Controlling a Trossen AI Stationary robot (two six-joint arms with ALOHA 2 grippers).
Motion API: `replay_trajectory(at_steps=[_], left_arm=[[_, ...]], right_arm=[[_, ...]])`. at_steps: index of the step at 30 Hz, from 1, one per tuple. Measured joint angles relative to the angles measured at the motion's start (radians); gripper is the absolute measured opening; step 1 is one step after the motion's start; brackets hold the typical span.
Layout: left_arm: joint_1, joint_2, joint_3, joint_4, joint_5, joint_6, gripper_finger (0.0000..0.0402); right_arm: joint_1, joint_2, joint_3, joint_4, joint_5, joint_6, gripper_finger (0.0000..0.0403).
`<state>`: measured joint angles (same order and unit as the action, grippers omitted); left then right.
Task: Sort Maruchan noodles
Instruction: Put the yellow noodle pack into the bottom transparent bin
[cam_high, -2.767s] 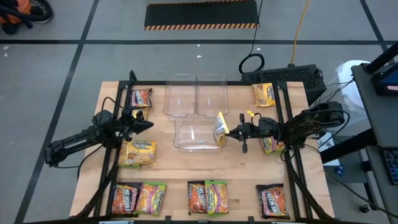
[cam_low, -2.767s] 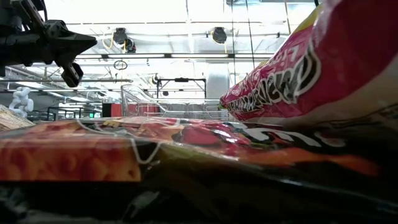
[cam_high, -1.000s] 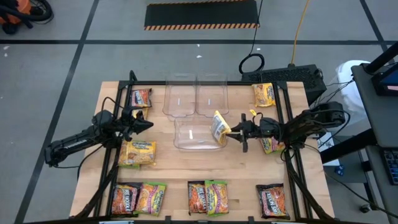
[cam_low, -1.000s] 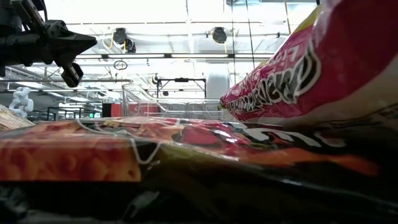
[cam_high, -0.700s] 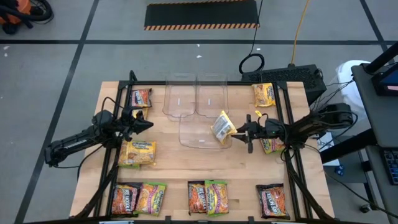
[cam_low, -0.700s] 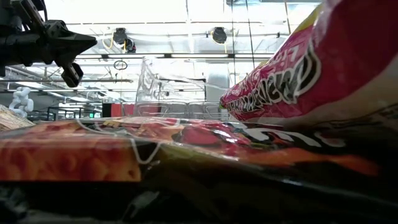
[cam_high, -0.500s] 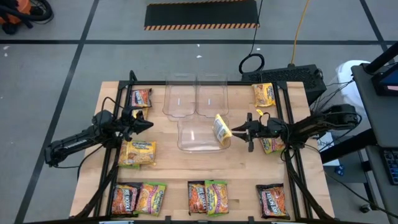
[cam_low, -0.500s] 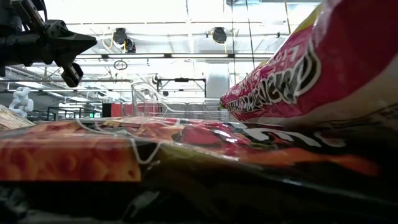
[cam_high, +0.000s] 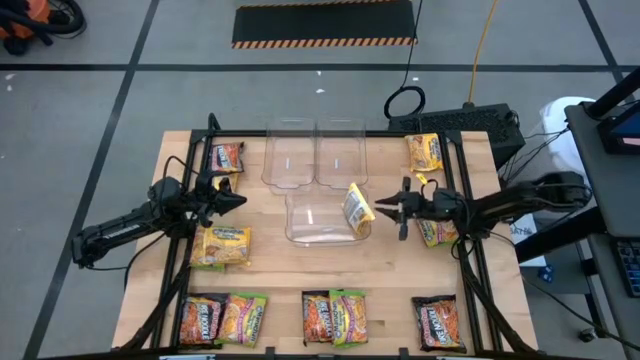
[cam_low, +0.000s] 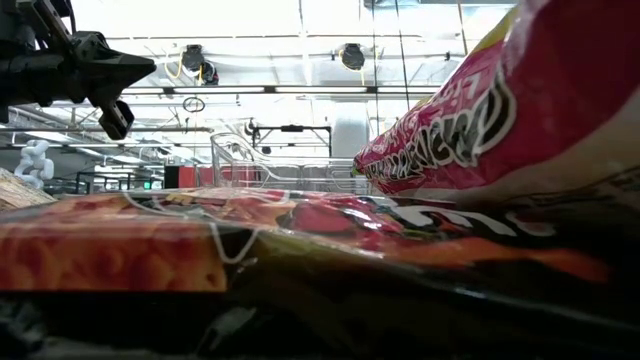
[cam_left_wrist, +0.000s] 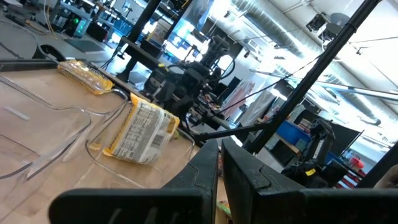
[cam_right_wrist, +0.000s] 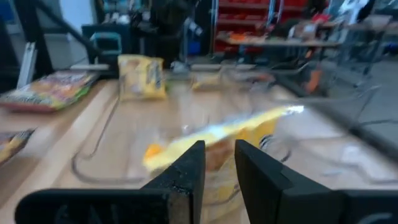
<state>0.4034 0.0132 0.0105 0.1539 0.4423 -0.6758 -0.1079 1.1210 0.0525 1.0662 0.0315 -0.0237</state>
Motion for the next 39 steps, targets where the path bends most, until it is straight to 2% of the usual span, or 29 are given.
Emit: replay_trajectory(at_steps=[5, 13, 16, 20, 23, 28, 33, 39], left_arm=[[0.000, 0.000, 0.000, 0.000, 0.000, 0.001, 0.0026], [0.000, 0.000, 0.000, 0.000, 0.000, 0.024, 0.0026], [0.000, 0.000, 0.000, 0.000, 0.000, 0.024, 0.0026], [0.000, 0.000, 0.000, 0.000, 0.000, 0.026, 0.0026], [0.000, 0.000, 0.000, 0.000, 0.000, 0.026, 0.0026], [0.000, 0.000, 0.000, 0.000, 0.000, 0.026, 0.0026], [0.000, 0.000, 0.000, 0.000, 0.000, 0.026, 0.0026], [0.000, 0.000, 0.000, 0.000, 0.000, 0.026, 0.0026]], right_arm=[[0.001, -0.126, 0.001, -0.029, 0.076, -0.034, 0.0084], [0.000, -0.378, 0.015, -0.272, 0.184, -0.076, 0.0084], [-0.002, -0.468, 0.086, -0.467, 0.209, -0.143, 0.0084], [-0.004, -0.552, 0.237, -0.886, 0.276, -0.238, 0.0084], [-0.004, -0.581, 0.360, -1.183, 0.338, -0.257, 0.0084], [-0.004, -0.594, 0.538, -1.542, 0.386, -0.258, 0.0084], [-0.004, -0.589, 0.641, -1.794, 0.388, -0.251, 0.0084], [-0.015, -0.544, 0.662, -1.971, 0.386, -0.248, 0.0084]])
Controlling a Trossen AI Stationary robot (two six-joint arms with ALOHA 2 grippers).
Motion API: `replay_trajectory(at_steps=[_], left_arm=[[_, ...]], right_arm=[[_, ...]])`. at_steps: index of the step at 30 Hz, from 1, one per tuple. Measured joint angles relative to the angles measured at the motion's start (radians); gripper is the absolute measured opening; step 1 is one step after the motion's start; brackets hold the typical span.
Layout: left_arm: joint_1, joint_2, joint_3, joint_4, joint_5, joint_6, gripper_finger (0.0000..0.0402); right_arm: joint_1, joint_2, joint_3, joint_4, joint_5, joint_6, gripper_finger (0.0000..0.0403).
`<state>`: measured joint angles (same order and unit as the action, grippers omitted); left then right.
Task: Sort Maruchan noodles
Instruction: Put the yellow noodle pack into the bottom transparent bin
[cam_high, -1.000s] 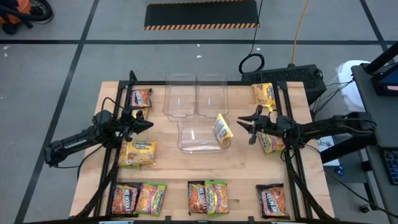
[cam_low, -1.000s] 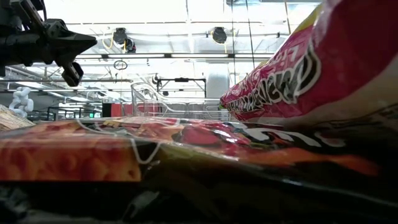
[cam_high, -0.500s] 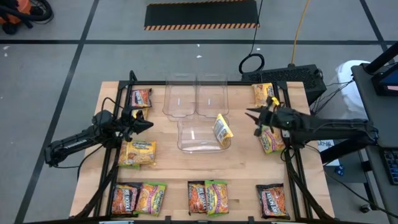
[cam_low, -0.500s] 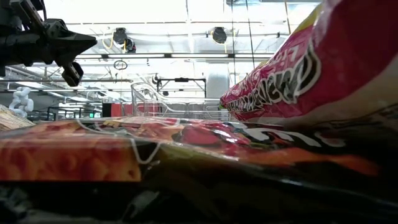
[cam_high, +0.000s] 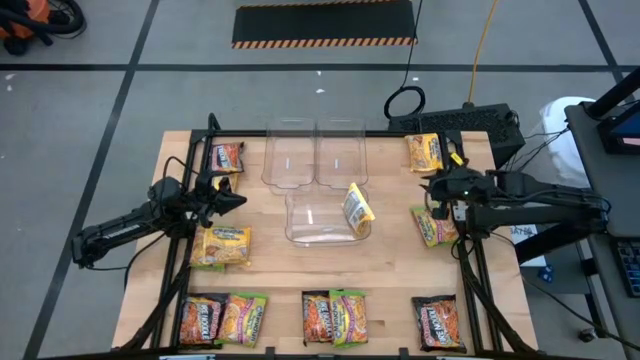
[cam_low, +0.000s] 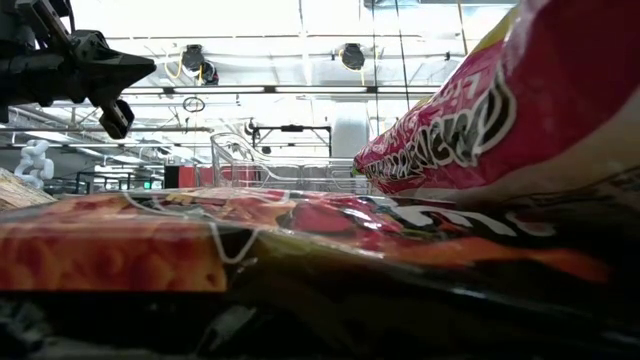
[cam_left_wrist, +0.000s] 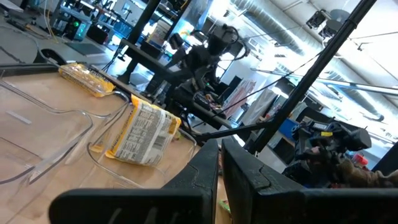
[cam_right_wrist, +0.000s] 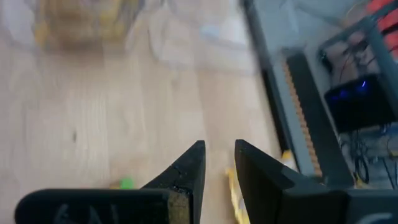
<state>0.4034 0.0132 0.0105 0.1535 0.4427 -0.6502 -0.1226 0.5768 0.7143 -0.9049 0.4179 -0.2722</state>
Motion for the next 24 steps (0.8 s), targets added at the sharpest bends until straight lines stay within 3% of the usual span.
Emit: replay_trajectory(at_steps=[12, 18, 24], left_arm=[[0.000, 0.000, 0.000, 0.000, 0.000, -0.001, 0.0026], [0.000, 0.000, 0.000, 0.000, 0.000, -0.001, 0.0026], [0.000, 0.000, 0.000, 0.000, 0.000, -0.001, 0.0026]], right_arm=[[-0.191, 0.215, 0.000, -0.057, -0.006, -0.095, 0.0084], [-0.307, 0.292, 0.000, 0.005, -0.197, -0.225, 0.0084], [-0.425, 0.372, 0.000, 0.134, -0.245, -0.320, 0.0084]])
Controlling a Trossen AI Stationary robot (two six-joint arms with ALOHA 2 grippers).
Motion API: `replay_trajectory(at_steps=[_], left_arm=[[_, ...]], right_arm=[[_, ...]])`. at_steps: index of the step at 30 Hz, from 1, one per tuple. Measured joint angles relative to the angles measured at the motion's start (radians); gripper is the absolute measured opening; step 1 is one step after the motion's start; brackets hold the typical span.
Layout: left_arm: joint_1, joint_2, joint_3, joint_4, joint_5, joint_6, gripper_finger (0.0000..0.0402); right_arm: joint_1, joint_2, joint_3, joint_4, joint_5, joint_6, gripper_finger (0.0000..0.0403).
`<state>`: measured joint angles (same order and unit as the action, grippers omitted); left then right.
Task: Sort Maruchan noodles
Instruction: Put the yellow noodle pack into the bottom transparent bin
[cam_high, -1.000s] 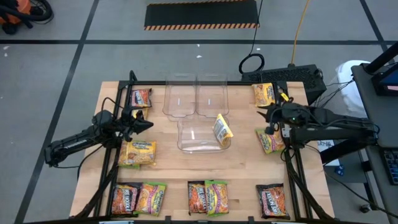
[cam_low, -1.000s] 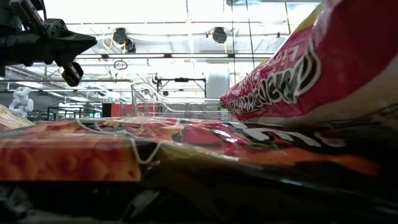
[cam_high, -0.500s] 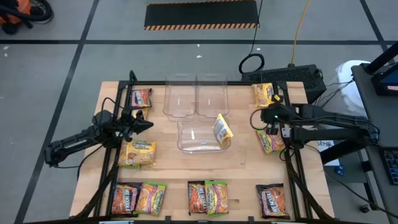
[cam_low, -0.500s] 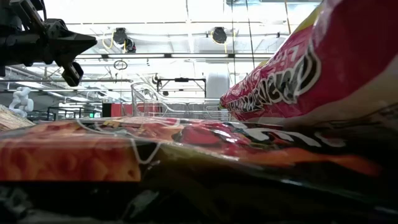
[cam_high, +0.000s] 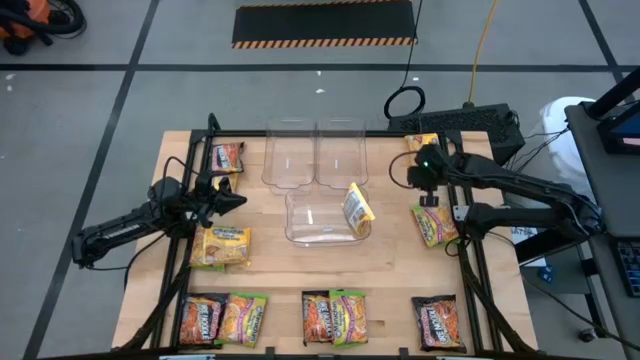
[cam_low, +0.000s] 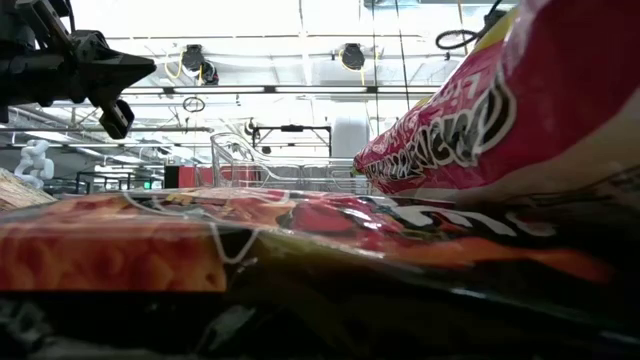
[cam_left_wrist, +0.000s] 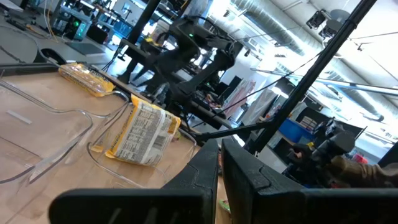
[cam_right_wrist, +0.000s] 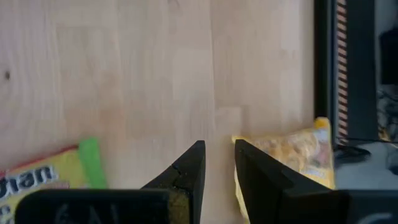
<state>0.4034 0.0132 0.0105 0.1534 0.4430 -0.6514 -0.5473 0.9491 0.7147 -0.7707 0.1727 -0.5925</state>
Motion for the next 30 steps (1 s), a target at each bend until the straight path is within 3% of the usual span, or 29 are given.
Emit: replay_trajectory(at_steps=[13, 20, 30], left_arm=[[0.000, 0.000, 0.000, 0.000, 0.000, 0.000, 0.0026], [0.000, 0.000, 0.000, 0.000, 0.000, 0.000, 0.0026], [0.000, 0.000, 0.000, 0.000, 0.000, 0.000, 0.0026]], right_arm=[[-0.211, 0.175, 0.000, 0.077, -0.102, -0.057, 0.0084], [-0.287, 0.242, 0.000, 0.170, -0.131, -0.079, 0.0084], [-0.366, 0.321, 0.000, 0.169, -0.176, -0.091, 0.0084]])
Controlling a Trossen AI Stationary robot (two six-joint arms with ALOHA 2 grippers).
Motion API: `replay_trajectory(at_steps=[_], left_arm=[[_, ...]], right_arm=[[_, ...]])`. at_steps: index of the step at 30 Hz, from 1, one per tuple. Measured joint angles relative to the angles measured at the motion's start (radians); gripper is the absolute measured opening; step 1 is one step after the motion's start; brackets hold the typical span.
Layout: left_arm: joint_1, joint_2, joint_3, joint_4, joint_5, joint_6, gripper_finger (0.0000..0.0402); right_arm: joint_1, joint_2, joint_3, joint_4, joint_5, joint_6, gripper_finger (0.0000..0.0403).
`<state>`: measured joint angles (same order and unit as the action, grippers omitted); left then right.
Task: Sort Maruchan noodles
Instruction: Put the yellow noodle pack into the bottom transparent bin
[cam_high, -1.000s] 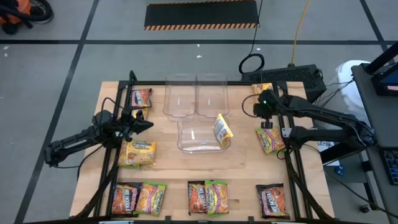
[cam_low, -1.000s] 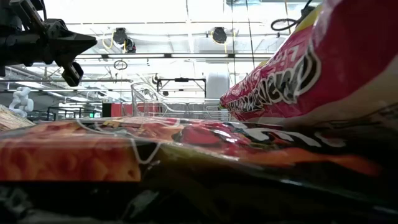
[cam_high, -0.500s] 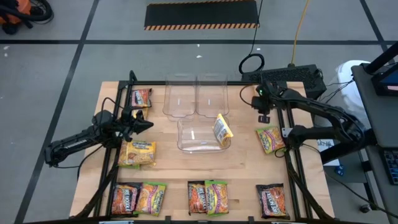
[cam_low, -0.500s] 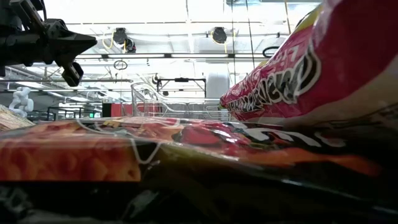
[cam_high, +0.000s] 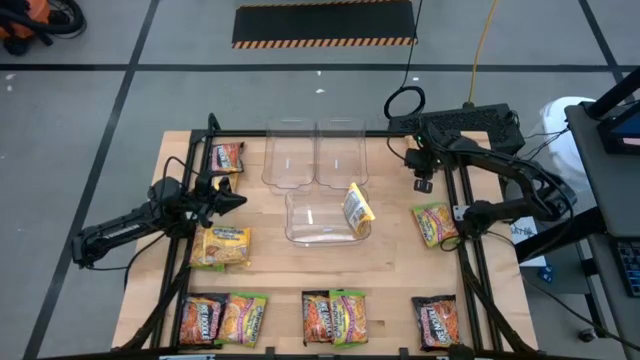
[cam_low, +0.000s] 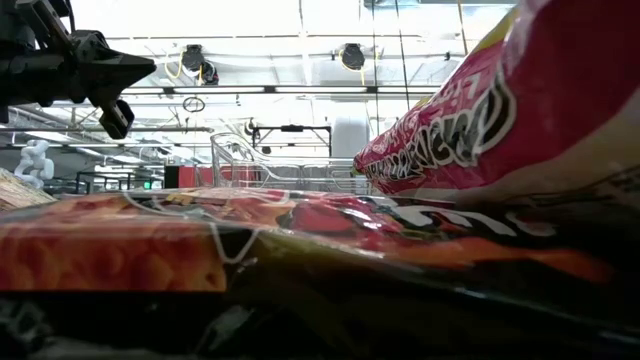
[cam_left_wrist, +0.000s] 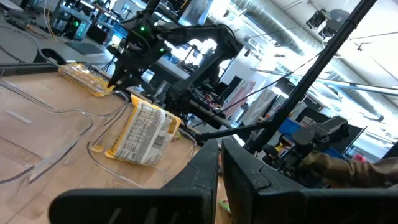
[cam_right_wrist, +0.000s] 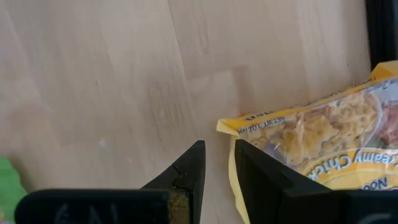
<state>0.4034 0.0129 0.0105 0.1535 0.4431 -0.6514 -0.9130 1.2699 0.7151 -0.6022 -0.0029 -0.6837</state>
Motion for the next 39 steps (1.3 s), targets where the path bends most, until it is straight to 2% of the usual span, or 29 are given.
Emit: replay_trajectory(at_steps=[12, 19, 39], left_arm=[[0.000, 0.000, 0.000, 0.000, 0.000, 0.000, 0.0026], [0.000, 0.000, 0.000, 0.000, 0.000, 0.000, 0.0026], [0.000, 0.000, 0.000, 0.000, 0.000, -0.001, 0.0026]], right_arm=[[-0.048, 0.069, 0.000, 0.078, -0.002, -0.044, 0.0084], [-0.064, 0.120, 0.000, 0.058, -0.002, -0.055, 0.0084], [-0.061, 0.126, -0.043, 0.180, -0.002, -0.090, 0.0083]])
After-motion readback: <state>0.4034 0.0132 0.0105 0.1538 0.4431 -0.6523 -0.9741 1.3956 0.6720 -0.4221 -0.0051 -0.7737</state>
